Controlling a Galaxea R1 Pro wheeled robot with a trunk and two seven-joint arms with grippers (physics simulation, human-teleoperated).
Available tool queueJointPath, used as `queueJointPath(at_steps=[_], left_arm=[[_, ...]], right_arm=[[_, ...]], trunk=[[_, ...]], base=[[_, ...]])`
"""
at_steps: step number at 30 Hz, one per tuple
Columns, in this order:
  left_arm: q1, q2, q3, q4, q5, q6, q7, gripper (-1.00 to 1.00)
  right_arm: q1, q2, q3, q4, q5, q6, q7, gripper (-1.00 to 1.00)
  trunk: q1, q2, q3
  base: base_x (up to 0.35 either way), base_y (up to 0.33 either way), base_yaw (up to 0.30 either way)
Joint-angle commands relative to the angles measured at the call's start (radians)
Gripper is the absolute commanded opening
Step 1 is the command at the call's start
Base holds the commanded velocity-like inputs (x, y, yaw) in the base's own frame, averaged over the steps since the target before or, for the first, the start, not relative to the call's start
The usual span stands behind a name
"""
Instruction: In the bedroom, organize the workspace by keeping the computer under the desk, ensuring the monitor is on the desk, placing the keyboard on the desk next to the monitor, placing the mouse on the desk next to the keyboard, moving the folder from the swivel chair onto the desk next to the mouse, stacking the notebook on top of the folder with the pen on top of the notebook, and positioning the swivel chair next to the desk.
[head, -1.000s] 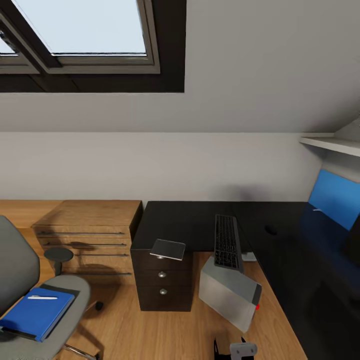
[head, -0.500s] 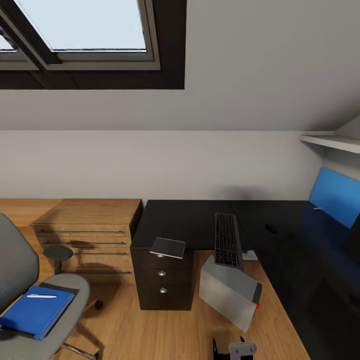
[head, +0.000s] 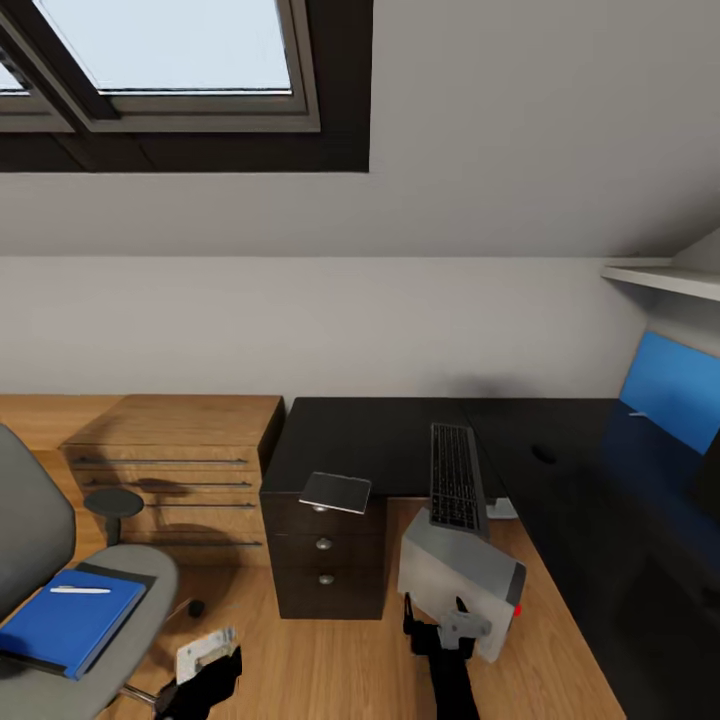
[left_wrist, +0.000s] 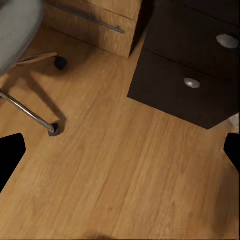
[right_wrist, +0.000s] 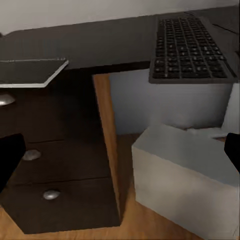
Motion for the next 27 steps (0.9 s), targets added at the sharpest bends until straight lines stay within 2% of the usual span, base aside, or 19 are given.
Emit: queueJointPath(at_steps=[1, 2, 3, 5, 6, 9, 10, 11, 12, 14, 15, 16, 18, 20, 21, 22, 25, 26, 27], left_arm=[[0.001, -0.016, -0.008, -0.188, 0.009, 0.163, 0.010, 1.00], [0.001, -0.021, -0.008, -0.222, 0.009, 0.197, 0.010, 1.00], [0.001, -0.032, -0.007, -0.310, 0.009, 0.286, 0.011, 1.00], [0.001, -0.039, -0.004, -0.409, 0.012, 0.365, 0.012, 1.00], [0.001, -0.041, -0.004, -0.437, 0.016, 0.379, 0.012, 1.00], [0.001, -0.042, -0.004, -0.466, 0.025, 0.392, 0.012, 1.00], [0.001, -0.043, -0.005, -0.485, 0.041, 0.400, 0.012, 1.00], [0.001, -0.043, -0.005, -0.488, 0.045, 0.401, 0.012, 1.00], [0.001, -0.042, 0.002, -0.494, 0.065, 0.403, 0.012, 1.00], [0.001, -0.043, 0.010, -0.493, 0.088, 0.403, 0.012, 1.00], [0.001, -0.042, 0.014, -0.492, 0.102, 0.403, 0.012, 1.00], [0.001, -0.040, 0.019, -0.484, 0.121, 0.404, 0.012, 1.00], [0.001, -0.040, 0.020, -0.480, 0.124, 0.405, 0.012, 1.00], [0.001, -0.039, 0.020, -0.475, 0.128, 0.405, 0.012, 1.00], [0.001, -0.039, 0.020, -0.457, 0.130, 0.405, 0.012, 1.00], [0.001, -0.039, 0.020, -0.453, 0.130, 0.405, 0.012, 1.00], [0.001, -0.039, 0.020, -0.449, 0.130, 0.405, 0.012, 1.00], [0.001, -0.040, 0.020, -0.447, 0.130, 0.404, 0.012, 1.00], [0.001, -0.040, 0.020, -0.447, 0.130, 0.404, 0.012, 1.00]], right_arm=[[-0.001, -0.001, -0.002, -0.114, -0.130, -0.002, 0.004, 1.00], [-0.001, -0.001, -0.003, -0.135, -0.157, -0.002, 0.008, 1.00], [-0.001, -0.002, -0.005, -0.190, -0.241, 0.000, 0.029, 1.00], [-0.001, -0.005, -0.008, -0.270, -0.376, 0.005, 0.082, 1.00], [-0.001, -0.006, -0.009, -0.295, -0.428, 0.009, 0.104, 1.00], [-0.001, -0.006, -0.010, -0.322, -0.502, 0.013, 0.135, 1.00], [-0.001, -0.008, -0.011, -0.355, -0.596, 0.020, 0.168, 1.00], [-0.001, -0.008, -0.011, -0.364, -0.619, 0.024, 0.175, 1.00], [-0.001, -0.008, -0.012, -0.393, -0.698, 0.052, 0.196, 1.00], [-0.001, -0.014, -0.017, -0.404, -0.745, 0.077, 0.210, 1.00], [-0.001, -0.024, -0.025, -0.409, -0.775, 0.092, 0.224, 1.00], [-0.001, -0.061, -0.044, -0.416, -0.863, 0.137, 0.300, 1.00], [-0.001, -0.079, -0.047, -0.418, -0.911, 0.170, 0.342, 1.00], [-0.001, -0.123, -0.052, -0.420, -1.029, 0.268, 0.421, 1.00], [-0.001, -0.203, -0.054, -0.421, -1.216, 0.484, 0.559, 1.00], [-0.001, -0.215, -0.055, -0.419, -1.248, 0.524, 0.588, 1.00], [-0.001, -0.232, -0.067, -0.415, -1.286, 0.570, 0.625, 1.00], [-0.001, -0.249, -0.101, -0.412, -1.300, 0.587, 0.637, 1.00], [-0.001, -0.252, -0.105, -0.412, -1.301, 0.588, 0.638, 1.00]], trunk=[[0.004, -0.008, -0.005], [0.008, -0.015, -0.008], [0.012, -0.022, -0.011], [0.019, -0.036, -0.017], [0.023, -0.043, -0.020], [0.035, -0.064, -0.030], [0.039, -0.071, -0.033], [0.042, -0.078, -0.036], [0.046, -0.085, -0.039], [0.054, -0.099, -0.045], [0.058, -0.106, -0.049], [0.062, -0.113, -0.052], [0.069, -0.127, -0.058], [0.077, -0.141, -0.064], [0.081, -0.148, -0.067], [0.085, -0.155, -0.070], [0.096, -0.176, -0.080], [0.100, -0.183, -0.083], [0.104, -0.190, -0.086]], base=[[0.000, 0.000, 0.000], [0.000, 0.000, 0.000], [0.000, 0.000, 0.000], [0.000, 0.000, 0.000], [0.000, 0.000, 0.000], [0.000, 0.000, 0.000], [0.000, 0.000, 0.000], [0.000, 0.000, 0.000], [0.000, 0.000, 0.000], [0.000, 0.000, 0.000], [0.000, 0.000, 0.000], [0.000, 0.000, 0.000], [0.000, 0.000, 0.000], [0.000, 0.000, 0.000], [0.000, 0.000, 0.000], [0.000, 0.000, 0.000], [0.000, 0.000, 0.000], [0.000, 0.000, 0.000], [0.000, 0.000, 0.000]])
